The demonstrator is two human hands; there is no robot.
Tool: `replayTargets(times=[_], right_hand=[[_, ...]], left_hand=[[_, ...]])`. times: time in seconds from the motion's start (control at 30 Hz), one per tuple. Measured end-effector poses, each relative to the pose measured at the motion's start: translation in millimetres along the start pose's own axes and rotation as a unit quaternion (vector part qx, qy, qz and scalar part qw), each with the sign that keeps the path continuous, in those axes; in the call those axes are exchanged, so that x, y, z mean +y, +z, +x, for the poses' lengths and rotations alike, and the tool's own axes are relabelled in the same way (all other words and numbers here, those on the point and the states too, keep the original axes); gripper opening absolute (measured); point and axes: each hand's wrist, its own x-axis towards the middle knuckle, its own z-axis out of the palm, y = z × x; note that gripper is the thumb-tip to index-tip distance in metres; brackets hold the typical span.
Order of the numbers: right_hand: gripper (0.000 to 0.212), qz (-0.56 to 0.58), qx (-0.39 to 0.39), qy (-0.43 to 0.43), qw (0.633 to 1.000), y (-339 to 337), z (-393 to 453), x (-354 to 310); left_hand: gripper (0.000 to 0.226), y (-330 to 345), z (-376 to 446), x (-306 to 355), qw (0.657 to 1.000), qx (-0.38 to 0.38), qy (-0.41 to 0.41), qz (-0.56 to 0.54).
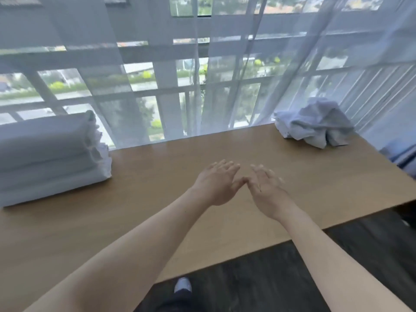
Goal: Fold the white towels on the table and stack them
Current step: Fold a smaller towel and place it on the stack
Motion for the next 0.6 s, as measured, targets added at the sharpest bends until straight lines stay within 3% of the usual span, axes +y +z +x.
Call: replayTargets(times=[0.27, 0.6], right_hand=[[0.059, -0.017, -0.013, 0.005, 1.0, -38, 49, 83], [0.058, 0.031, -0.028, 0.103, 0.994, -95, 119, 214]], left_hand=[[0.065, 35, 101, 47, 0.999, -0.008, -0.02, -0.025], [0.065, 77, 251, 127, 0.995, -0.076, 0.011, -0.067]])
